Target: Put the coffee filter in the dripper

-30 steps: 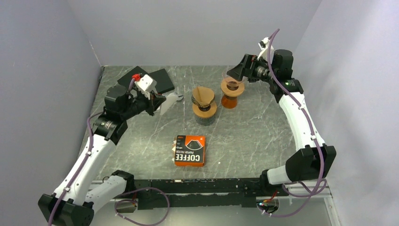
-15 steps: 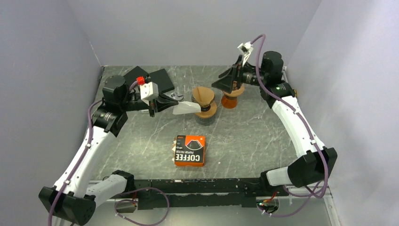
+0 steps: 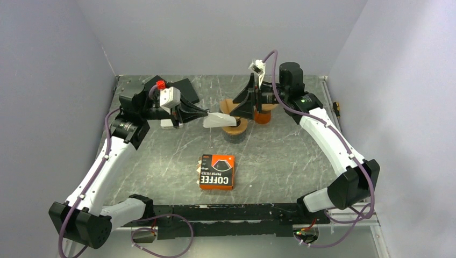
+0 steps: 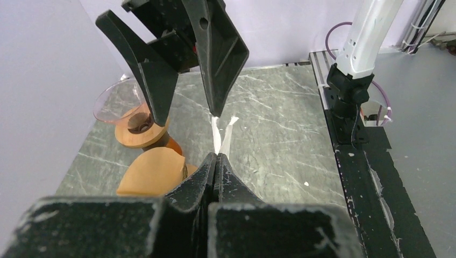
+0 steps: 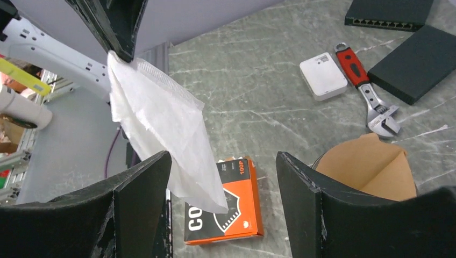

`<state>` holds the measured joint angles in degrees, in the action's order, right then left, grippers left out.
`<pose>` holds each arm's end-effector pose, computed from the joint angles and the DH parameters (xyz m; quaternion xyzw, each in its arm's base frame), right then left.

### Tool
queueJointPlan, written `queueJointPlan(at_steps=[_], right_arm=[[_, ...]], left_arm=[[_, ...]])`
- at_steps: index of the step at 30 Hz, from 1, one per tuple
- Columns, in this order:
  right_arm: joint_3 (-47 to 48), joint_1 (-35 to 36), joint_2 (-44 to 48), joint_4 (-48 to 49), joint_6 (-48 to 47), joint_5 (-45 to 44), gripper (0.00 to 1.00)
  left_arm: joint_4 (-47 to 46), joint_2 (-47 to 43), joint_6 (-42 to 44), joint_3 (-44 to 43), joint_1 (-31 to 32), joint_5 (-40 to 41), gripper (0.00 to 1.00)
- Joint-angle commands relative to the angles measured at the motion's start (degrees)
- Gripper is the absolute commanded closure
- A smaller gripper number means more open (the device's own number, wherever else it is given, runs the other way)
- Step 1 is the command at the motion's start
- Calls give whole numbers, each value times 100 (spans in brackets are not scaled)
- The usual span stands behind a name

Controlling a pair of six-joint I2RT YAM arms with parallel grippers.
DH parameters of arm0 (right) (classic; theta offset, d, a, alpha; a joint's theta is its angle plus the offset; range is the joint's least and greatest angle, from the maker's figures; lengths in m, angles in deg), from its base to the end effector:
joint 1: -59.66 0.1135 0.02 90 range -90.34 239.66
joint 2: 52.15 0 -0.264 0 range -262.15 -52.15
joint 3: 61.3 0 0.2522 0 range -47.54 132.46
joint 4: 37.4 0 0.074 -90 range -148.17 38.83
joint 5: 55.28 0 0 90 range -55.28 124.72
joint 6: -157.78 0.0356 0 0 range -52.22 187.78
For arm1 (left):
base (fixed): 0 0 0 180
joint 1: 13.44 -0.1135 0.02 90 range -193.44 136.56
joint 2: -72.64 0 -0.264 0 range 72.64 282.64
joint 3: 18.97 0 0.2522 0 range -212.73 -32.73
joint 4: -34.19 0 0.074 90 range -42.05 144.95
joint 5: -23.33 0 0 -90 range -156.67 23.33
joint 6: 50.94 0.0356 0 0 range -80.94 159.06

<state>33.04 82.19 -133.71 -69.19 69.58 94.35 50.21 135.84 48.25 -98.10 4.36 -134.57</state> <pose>0.2784 0.1488 0.4005 -0.4111 0.6429 0.5019 0.4072 0.2097 -0.1020 0.4182 0.5207 0.4787 -0.4381 0.5548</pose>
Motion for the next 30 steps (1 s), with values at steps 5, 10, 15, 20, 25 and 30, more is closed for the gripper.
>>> queueJointPlan(at_steps=[5,10,15,20,25,30], right_arm=[[246,120,-31,-316,-694,97,23],[291,187,-73,-373,-730,-100,23],[333,307,-182,-279,-688,-77,34],[335,393,-160,-127,-605,-63,60],[260,389,-44,87,-428,-191,100],[245,376,34,187,-115,-1055,100]], left_arm=[[-428,-31,-341,15,-14,4,100],[-471,-26,-369,27,-14,17,100],[-675,-24,-572,71,-14,78,100],[-731,-34,-647,109,-14,284,100],[-733,5,-727,137,-14,712,87],[-729,63,-1046,126,-14,1694,14]])
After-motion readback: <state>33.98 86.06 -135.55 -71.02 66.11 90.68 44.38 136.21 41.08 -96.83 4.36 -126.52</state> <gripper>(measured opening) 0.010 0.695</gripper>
